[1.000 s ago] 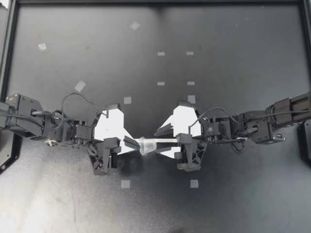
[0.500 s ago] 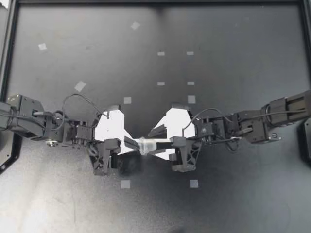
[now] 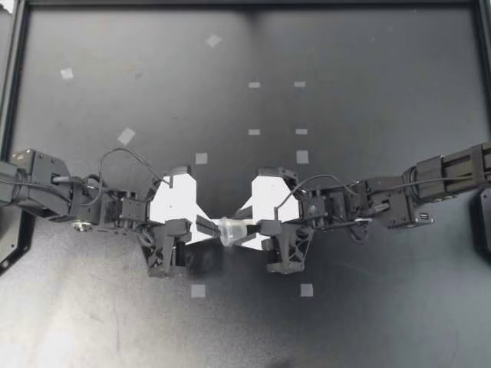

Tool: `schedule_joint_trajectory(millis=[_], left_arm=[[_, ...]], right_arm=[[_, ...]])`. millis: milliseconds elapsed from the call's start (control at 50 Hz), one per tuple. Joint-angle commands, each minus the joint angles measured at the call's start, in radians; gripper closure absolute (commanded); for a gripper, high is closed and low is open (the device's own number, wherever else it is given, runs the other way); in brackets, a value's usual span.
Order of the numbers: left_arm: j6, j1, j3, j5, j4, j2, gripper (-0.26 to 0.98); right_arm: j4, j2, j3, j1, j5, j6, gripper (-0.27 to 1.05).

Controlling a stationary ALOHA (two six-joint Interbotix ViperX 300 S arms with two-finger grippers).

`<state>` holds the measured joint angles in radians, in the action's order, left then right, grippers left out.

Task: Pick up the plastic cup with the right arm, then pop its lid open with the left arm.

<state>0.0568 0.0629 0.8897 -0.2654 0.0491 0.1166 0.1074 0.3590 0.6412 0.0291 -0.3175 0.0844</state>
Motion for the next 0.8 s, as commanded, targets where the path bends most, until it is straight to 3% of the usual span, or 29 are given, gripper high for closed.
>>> schedule_joint_trajectory(millis=[0,220,360,480,660,780], left_arm=[[-0.002,0.002,-0.020,-0.009,-0.002,-0.034,0.72],[0.006,0.002,-0.009,-0.014,-0.002,-0.120,0.72],[0.009,0.021,0.031,-0.106,-0.002,-0.229,0.71],[0.017,0.037,0.129,-0.357,-0.002,-0.344,0.71],[0.147,0.037,0.339,-0.913,0.023,-0.477,0.71],[0.278,0.037,0.368,-0.986,0.029,-0.476,0.71]], right_arm=[[0.002,-0.012,-0.017,-0.005,-0.003,0.000,0.38],[0.002,-0.014,-0.015,-0.005,-0.003,0.000,0.39],[0.002,-0.055,0.008,-0.005,-0.017,0.002,0.39],[0.002,-0.133,0.074,-0.005,-0.100,0.003,0.39],[0.000,-0.282,0.207,-0.005,-0.382,0.021,0.43],[0.002,-0.360,0.284,-0.005,-0.618,0.026,0.45]])
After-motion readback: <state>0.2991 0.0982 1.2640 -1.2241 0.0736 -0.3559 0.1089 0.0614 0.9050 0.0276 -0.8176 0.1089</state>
